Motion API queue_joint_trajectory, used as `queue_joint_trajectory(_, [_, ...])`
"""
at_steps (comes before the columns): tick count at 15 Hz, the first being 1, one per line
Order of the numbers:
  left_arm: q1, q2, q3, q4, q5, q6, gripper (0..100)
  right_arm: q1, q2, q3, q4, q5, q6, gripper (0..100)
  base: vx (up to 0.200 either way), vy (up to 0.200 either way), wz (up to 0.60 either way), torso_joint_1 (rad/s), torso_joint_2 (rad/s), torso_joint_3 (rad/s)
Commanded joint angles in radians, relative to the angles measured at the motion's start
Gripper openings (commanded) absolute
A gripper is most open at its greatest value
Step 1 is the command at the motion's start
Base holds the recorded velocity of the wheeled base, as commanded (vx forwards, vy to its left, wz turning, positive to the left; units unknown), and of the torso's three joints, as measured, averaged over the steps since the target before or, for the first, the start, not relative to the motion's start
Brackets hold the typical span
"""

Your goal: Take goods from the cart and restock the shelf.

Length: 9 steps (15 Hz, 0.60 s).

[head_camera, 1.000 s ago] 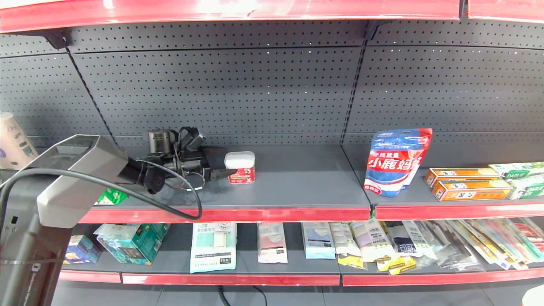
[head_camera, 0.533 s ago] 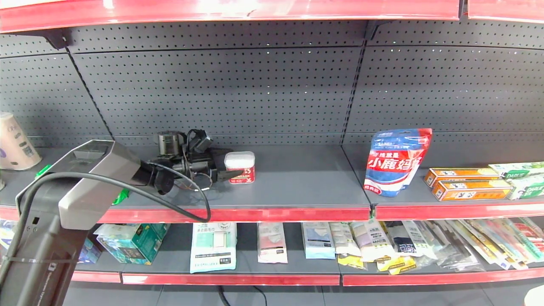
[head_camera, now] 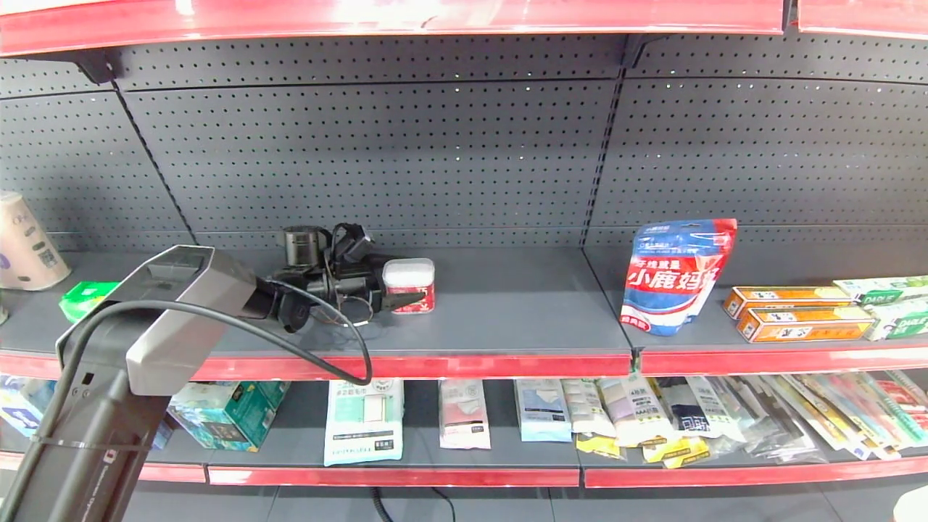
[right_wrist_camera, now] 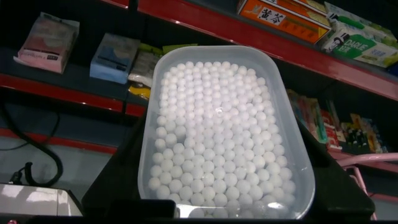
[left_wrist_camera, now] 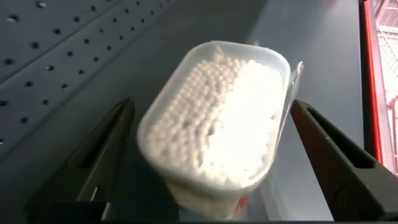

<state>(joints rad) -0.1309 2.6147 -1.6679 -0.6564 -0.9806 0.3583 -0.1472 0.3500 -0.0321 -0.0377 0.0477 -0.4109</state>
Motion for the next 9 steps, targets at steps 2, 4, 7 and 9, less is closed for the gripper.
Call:
queue_joint_trajectory(2, [-0.016, 0.005, -0.030, 0.011, 0.008, -0.001, 100, 0.000, 0.000, 0.001, -0.001, 0.000, 0.000, 0, 0.000, 0.000, 0.00, 0.000, 0.00, 0.000])
queue_joint_trajectory(4, [-0.027, 0.011, -0.039, 0.009, 0.034, -0.002, 100, 0.000, -0.002, 0.000, -0.001, 0.001, 0.000, 0, 0.000, 0.000, 0.00, 0.000, 0.00, 0.000])
queue_joint_trajectory(7, [-0.029, 0.039, -0.075, 0.006, 0.068, -0.002, 100, 0.000, -0.002, 0.000, -0.001, 0.000, 0.000, 0, 0.000, 0.000, 0.00, 0.000, 0.00, 0.000])
queue_joint_trajectory(9, [-0.029, 0.042, -0.093, 0.009, 0.059, -0.004, 100, -0.002, -0.003, 0.000, -0.001, 0.000, 0.000, 0, 0.000, 0.000, 0.00, 0.000, 0.00, 0.000])
